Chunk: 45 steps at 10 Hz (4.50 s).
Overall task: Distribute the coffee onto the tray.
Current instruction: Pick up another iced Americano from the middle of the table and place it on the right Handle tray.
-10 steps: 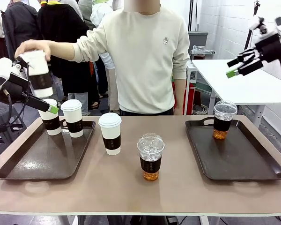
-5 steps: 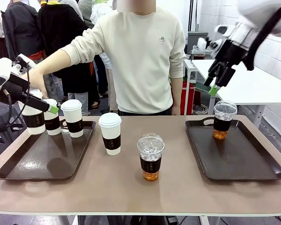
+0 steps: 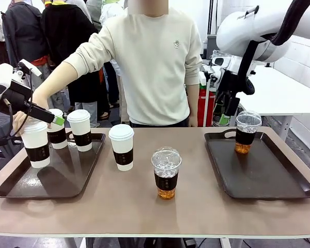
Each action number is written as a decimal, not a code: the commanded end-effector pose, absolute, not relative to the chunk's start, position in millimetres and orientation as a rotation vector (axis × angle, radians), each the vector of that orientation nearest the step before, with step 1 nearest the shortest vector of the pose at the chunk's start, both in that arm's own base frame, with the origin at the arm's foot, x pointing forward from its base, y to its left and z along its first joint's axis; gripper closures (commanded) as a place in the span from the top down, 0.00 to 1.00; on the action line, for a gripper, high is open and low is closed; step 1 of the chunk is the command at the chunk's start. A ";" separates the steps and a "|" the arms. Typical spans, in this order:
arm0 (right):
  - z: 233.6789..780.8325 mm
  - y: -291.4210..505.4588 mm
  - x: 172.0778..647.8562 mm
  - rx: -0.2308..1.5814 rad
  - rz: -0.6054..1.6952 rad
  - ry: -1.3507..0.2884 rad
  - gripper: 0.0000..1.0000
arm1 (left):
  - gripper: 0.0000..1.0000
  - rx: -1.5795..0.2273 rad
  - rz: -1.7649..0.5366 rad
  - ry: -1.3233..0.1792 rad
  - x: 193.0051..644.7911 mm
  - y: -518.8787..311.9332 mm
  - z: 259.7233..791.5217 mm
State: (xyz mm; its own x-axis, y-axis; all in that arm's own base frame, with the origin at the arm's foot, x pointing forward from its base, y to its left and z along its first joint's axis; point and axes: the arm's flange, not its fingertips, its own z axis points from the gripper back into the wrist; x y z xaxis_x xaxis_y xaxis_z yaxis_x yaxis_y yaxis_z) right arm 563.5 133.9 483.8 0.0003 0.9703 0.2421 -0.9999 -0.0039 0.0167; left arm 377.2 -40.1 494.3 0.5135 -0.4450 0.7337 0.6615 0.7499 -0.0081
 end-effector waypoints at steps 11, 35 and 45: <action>446.1 138.0 547.4 0.394 1.580 -0.356 1.00 | 1.00 -0.312 -0.677 -0.781 377.7 -38.5 493.6; 312.0 117.8 428.0 0.936 1.409 -0.786 1.00 | 1.00 -0.312 -0.677 -0.781 377.7 -38.5 493.6; 249.2 152.1 407.4 1.040 1.291 -0.980 1.00 | 1.00 -0.312 -0.677 -0.781 377.7 -38.5 493.6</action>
